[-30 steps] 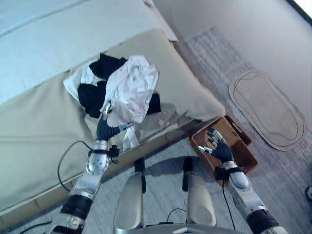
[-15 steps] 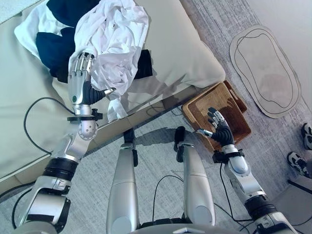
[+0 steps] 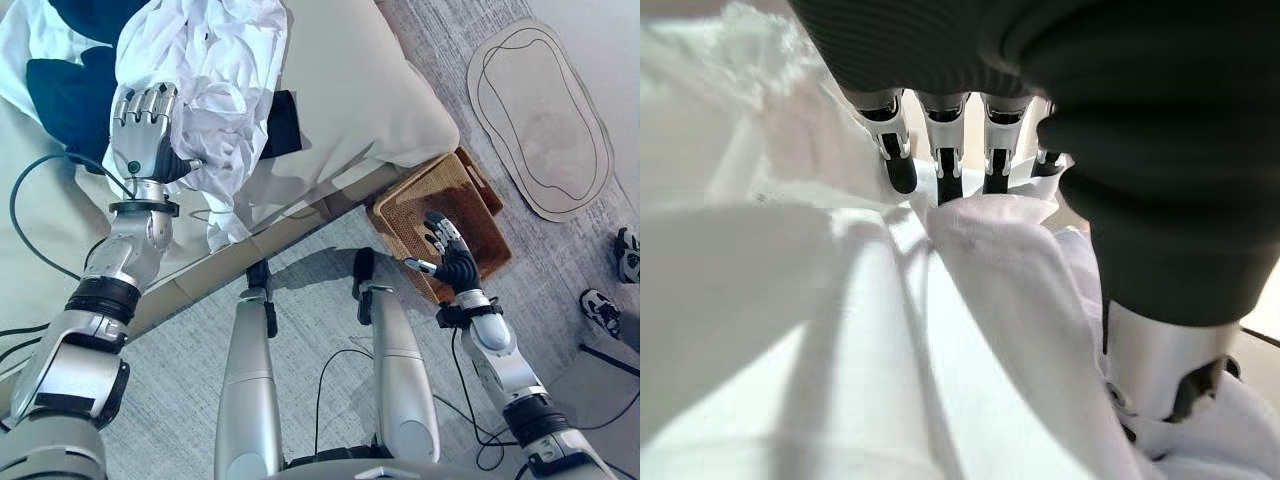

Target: Pick up clothes into the bucket

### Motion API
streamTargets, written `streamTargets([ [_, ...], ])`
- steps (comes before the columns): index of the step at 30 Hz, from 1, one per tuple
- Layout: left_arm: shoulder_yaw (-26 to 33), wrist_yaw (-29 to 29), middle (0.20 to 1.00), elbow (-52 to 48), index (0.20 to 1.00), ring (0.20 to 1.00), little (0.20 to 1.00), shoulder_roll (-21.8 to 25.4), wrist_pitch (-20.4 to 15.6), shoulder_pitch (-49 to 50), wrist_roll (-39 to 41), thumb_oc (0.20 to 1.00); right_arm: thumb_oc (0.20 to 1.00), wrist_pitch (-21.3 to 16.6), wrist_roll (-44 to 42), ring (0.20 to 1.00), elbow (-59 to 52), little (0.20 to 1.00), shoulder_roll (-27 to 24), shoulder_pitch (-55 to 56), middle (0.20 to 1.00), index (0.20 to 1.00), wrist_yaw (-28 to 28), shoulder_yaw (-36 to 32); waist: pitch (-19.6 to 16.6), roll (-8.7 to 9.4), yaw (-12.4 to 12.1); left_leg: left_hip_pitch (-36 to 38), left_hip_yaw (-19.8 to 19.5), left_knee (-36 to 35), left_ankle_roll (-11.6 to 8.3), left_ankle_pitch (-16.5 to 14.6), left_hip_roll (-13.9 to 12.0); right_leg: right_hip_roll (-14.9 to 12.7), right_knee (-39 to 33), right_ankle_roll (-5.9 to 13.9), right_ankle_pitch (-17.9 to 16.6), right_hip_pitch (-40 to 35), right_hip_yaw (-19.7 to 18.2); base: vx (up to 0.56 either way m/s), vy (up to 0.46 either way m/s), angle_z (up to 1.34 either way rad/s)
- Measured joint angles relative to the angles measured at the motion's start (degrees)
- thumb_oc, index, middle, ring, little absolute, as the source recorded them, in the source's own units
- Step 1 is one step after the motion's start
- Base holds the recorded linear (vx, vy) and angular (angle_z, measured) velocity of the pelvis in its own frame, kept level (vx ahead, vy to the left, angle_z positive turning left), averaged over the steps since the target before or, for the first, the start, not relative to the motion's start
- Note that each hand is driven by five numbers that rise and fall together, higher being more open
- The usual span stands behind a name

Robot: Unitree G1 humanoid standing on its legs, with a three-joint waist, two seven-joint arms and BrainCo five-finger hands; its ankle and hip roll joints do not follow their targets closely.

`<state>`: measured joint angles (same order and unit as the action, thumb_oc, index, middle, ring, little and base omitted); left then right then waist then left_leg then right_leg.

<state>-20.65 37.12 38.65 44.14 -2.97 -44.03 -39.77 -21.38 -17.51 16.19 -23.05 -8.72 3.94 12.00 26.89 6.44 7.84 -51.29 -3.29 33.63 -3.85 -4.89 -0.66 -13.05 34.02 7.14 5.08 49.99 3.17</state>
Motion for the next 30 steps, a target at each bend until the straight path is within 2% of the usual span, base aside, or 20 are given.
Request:
streamTargets([
  [1,-0.68,-0.23,0.561,0.51,0.561,0.561,0.561,0.08,-0.11,-0.52,0.01,0.561,1.000,0.00,-0.01,1.000,0.02,1.000,-0.02,-0.27,1.000,1.000,0.02,-0.01,-0.12,0.12,0.54,-0.24,0.02,0.05,0.00,0.00,0.00,0.00,-0.10,0.00,0.00,0.22,-0.01,0.00,0.000,0.00],
  [2,-1.71,-1.03,0.200,1.70,0.200,0.200,0.200,0.52,-0.16,-1.30,0.01,0.200,1.000,0.00,0.00,1.000,0.06,1.000,0.02,-1.25,1.000,1.000,-0.01,0.06,-0.16,0.19,0.57,-0.70,-0.06,0.19,-0.06,0.03,0.00,0.02,-0.03,0.01,-0.02,0.48,0.12,0.00,0.000,0.00],
  [18,-2.87,-4.91,0.200,1.85,0.200,0.200,0.200,0.84,-1.38,-0.10,-0.03,0.200,1.000,-0.01,0.06,1.000,0.17,1.000,0.18,-2.21,1.000,1.000,-0.38,0.01,-1.03,1.13,0.58,-0.13,0.64,0.51,0.10,-0.63,0.33,-0.10,-0.49,0.36,-0.32,0.18,-0.91,0.00,0.005,-0.01],
  [23,-2.76,-5.08,0.200,1.52,0.200,0.200,0.200,-1.33,-1.92,5.56,-0.02,0.200,1.000,-0.05,0.13,1.000,0.32,1.000,0.22,-0.92,1.000,1.000,-0.35,1.15,-2.74,0.68,-0.62,8.41,1.72,-6.44,0.57,0.13,0.22,-0.24,-6.63,0.82,-1.43,-7.40,-1.05,0.05,-0.029,-0.05],
  [24,-2.42,-5.14,0.200,0.47,0.200,0.200,0.200,-2.09,-2.36,7.13,-0.02,0.200,1.000,0.00,0.20,1.000,0.57,1.000,0.27,-0.66,1.000,1.000,-0.37,1.32,-2.76,0.70,-1.04,11.26,1.75,-9.01,0.51,1.10,0.16,-0.26,-8.59,1.10,-1.95,-10.02,-0.77,0.05,-0.029,0.03],
  [26,-2.43,-5.14,0.200,0.26,0.200,0.200,0.200,-3.06,-2.97,9.02,-0.01,0.200,1.000,-0.02,0.25,1.000,0.65,1.000,0.25,0.32,1.000,1.000,-0.34,1.59,-3.94,0.47,-1.10,13.06,1.86,-10.49,0.69,1.35,0.37,-0.28,-9.89,1.01,-1.92,-11.83,-0.30,0.08,-0.029,0.07],
  [30,3.83,-6.88,0.200,-8.01,0.200,0.200,0.200,-6.02,-4.39,17.92,0.60,0.200,1.000,0.25,1.23,1.000,3.73,1.000,1.10,-0.22,1.000,1.000,0.39,1.66,-4.92,0.19,-2.63,21.82,1.52,-17.32,0.33,3.75,0.05,-0.48,-15.55,1.21,-2.97,-20.44,1.25,0.11,-0.057,0.09],
])
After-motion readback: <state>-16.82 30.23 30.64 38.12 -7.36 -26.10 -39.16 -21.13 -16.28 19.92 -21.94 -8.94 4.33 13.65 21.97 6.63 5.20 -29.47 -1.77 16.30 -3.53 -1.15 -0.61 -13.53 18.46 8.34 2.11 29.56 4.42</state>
